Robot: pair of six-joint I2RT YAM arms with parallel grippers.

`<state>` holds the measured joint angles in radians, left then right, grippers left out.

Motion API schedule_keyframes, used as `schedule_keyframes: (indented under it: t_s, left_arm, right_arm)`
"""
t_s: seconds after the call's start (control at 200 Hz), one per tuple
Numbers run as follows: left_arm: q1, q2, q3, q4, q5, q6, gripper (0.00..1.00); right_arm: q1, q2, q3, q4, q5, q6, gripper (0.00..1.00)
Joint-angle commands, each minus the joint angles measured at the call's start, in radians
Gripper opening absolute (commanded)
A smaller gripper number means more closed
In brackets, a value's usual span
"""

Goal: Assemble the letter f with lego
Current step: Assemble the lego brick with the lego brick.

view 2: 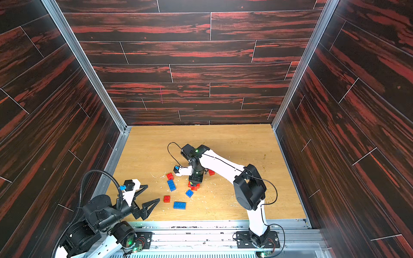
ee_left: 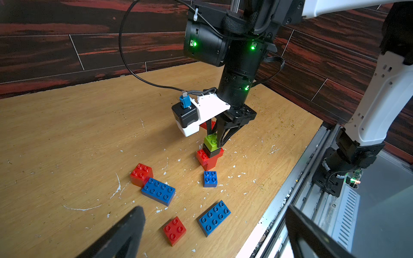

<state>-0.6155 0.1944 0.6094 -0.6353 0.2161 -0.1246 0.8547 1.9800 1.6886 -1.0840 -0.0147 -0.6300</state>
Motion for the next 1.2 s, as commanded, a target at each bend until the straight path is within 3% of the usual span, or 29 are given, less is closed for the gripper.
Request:
schedule_keyframes:
  t_s: [0.0,0.802,1.192]
  left_arm:
    - [-0.003,-0.004,-0.002,0.002,-0.010,-0.002,1.00]
    - [-0.004,-0.004,-0.003,0.003,-0.011,-0.003,1.00]
    - [-0.003,-0.004,-0.005,0.002,-0.011,-0.003,1.00]
  right_arm:
    - [0.013,0.061,0.000,-0.088,0.005,-0.012,0.15]
    - [0.029,0.170,0.009,-0.129,0.041,0.006,0.15]
    - [0.029,0.081,0.027,-0.088,0.008,0.005,0.18]
